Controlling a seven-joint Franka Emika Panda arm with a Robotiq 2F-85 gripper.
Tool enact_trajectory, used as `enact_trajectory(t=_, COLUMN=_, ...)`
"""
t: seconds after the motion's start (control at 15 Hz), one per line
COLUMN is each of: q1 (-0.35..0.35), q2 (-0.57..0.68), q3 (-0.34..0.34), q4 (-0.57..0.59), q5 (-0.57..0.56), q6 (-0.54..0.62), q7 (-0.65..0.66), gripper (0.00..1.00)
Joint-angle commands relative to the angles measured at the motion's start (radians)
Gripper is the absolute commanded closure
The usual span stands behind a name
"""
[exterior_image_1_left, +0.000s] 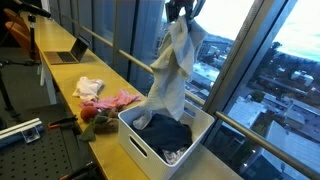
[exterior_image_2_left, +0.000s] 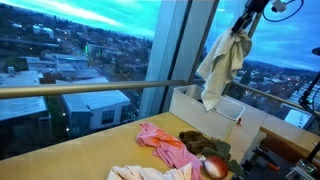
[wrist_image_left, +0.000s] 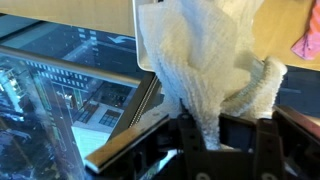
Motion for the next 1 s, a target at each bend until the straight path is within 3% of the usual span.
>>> enact_trajectory(t=0.0, q1=-0.010, q2=0.071, q3=-0.013, q4=0.070, q5=0.006, q6=-0.016, q7=-0.033, gripper=0.98)
enact_trajectory(t=0.67, q1=-0.080, q2=0.157, q3=-0.053, q4=0.229, q5=0.015, q6=-0.068, q7=-0.141, gripper=0.98)
enact_trajectory(t=0.93, q1=-0.075, q2=0.197, q3=-0.041, q4=0.231, q5=0.027, q6=-0.056, q7=-0.153, gripper=0.98)
